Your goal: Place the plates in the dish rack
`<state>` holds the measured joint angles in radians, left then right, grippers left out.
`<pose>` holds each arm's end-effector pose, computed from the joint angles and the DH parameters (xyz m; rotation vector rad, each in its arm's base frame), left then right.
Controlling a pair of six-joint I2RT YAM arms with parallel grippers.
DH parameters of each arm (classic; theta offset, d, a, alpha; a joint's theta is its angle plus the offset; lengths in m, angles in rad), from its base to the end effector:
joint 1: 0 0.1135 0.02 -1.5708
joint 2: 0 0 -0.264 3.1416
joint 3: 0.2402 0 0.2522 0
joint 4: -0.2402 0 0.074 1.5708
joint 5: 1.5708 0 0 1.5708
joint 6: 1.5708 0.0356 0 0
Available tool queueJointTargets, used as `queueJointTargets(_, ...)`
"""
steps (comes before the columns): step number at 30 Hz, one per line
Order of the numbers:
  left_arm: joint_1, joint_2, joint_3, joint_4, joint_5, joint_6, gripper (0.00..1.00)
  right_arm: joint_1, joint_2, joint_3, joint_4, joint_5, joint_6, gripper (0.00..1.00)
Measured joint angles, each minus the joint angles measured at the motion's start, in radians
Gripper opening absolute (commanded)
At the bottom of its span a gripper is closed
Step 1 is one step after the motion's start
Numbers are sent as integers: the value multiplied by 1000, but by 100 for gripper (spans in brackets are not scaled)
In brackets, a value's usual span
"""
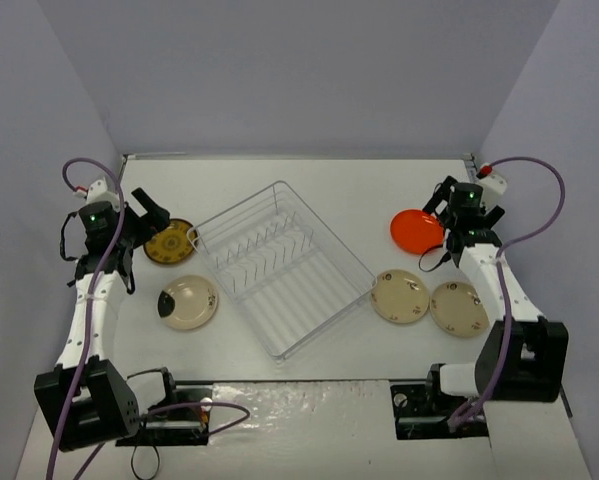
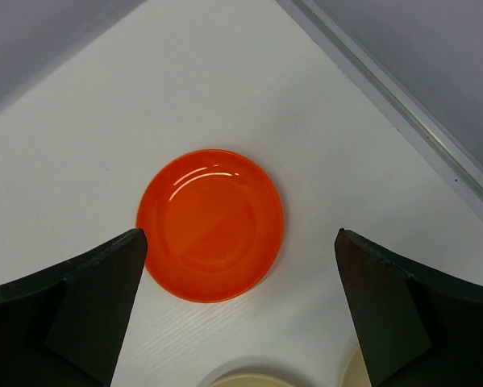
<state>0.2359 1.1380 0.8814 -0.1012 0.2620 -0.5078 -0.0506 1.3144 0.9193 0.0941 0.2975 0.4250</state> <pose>0.2578 0.0525 0.3111 -0.5374 1.8641 -0.4339 0.3045 -0.0259 0.2979 0.6333 1.7470 -0.0187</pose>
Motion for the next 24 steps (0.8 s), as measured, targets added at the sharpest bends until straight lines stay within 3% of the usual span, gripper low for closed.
queueJointTargets(5,0,23,0,8,0,-5,97,-51,204,68,14,-75,-67,93)
queueJointTargets(11,0,48,0,9,-2,-7,97,-187,361,104,50,-343,-83,91)
queueJointTargets(24,0,92,0,10,0,-23,97,-262,462,46,107,-626,-63,72)
